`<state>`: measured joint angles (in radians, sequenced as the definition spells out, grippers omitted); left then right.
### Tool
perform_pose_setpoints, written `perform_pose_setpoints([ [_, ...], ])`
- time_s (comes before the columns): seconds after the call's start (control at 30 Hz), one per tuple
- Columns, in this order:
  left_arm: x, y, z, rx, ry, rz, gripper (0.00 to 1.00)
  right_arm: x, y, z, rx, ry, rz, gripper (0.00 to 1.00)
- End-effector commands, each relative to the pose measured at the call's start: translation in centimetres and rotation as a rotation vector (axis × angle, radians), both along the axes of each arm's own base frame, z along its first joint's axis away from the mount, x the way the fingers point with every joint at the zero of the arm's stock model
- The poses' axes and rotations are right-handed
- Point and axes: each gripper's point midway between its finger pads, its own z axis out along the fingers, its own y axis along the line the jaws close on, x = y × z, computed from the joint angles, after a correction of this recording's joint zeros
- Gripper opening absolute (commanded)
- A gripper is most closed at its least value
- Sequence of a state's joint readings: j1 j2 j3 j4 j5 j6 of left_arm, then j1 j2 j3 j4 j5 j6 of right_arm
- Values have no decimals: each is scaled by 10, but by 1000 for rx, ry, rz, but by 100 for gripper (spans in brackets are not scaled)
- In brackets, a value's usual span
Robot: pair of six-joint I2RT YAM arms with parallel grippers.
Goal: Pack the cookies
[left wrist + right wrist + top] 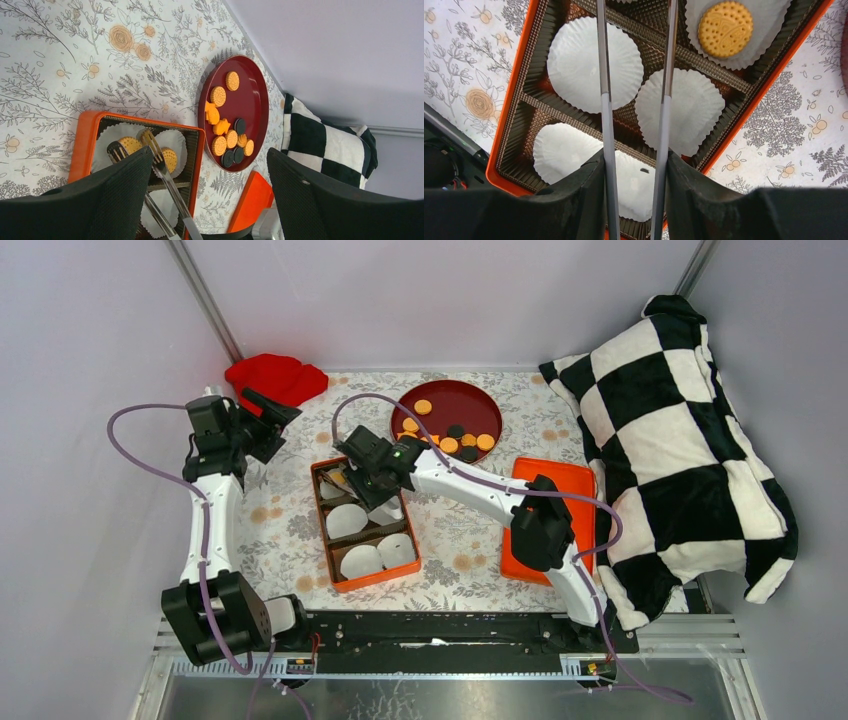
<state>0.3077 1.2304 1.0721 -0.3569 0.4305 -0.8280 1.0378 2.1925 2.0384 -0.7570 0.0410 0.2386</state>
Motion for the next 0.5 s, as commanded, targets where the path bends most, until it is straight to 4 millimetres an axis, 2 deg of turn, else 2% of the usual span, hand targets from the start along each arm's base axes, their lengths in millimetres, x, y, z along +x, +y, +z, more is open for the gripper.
perform_pose_setpoints([
  [0.0, 1, -2, 7, 20, -58, -40, 88, 14, 14, 32, 77, -72, 3, 48],
  [0.13, -1, -4, 10, 23, -75, -52, 89, 17, 15, 35, 79, -88, 3, 48],
  [0.23, -1, -7, 11, 22, -86, -66, 89, 18, 14, 34, 71, -94, -1, 54],
  [0.37, -3, -9, 13, 23, -95, -83, 89, 21, 13, 33, 66, -103, -9, 54],
  [0.47, -3, -9, 15, 27, -101, -85, 89, 25, 7, 43, 61, -137, -33, 53],
])
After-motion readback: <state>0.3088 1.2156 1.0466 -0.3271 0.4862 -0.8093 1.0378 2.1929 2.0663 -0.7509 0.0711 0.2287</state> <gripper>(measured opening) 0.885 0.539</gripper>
